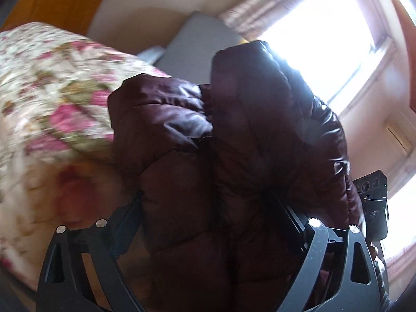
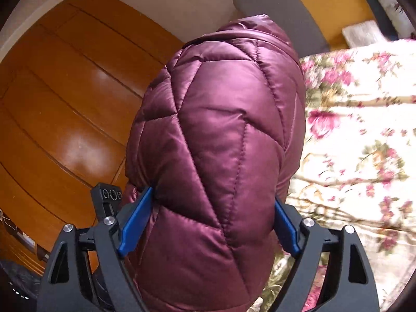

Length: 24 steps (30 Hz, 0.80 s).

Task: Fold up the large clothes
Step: 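Fold the held jacket end over onto itself with both grippers, then release the jacket with both grippers and press the bundle flat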

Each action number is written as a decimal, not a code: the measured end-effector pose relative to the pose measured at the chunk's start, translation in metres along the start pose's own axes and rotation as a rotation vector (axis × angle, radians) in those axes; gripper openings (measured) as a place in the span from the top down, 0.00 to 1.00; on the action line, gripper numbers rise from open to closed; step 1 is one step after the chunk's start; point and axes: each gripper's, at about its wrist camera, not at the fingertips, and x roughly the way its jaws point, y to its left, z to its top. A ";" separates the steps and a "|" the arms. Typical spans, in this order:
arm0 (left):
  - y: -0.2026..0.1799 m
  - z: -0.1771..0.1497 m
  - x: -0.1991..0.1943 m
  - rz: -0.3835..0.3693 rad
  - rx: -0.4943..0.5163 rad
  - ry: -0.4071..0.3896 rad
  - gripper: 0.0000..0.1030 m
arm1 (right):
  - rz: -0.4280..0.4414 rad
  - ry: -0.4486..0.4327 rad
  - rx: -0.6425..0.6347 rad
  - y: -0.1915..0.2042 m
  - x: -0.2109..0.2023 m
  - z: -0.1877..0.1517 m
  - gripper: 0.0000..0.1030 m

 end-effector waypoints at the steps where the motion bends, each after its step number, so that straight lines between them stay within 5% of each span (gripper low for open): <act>1: -0.015 0.003 0.014 -0.030 0.015 0.018 0.12 | -0.010 -0.033 -0.003 -0.001 -0.018 0.002 0.19; 9: -0.180 0.006 0.170 -0.216 0.201 0.236 0.15 | -0.261 -0.325 0.037 -0.048 -0.193 0.005 0.20; 11: -0.215 -0.003 0.204 -0.216 0.258 0.285 0.15 | -0.340 -0.370 0.082 -0.070 -0.230 -0.002 0.20; 14: -0.262 -0.031 0.254 -0.109 0.377 0.357 0.13 | -0.487 -0.366 0.174 -0.114 -0.264 -0.024 0.21; 18: -0.280 -0.048 0.252 -0.053 0.441 0.319 0.13 | -0.492 -0.381 0.321 -0.161 -0.289 -0.064 0.12; 24: -0.293 -0.061 0.226 0.039 0.530 0.233 0.13 | -0.617 -0.494 0.267 -0.132 -0.324 -0.061 0.06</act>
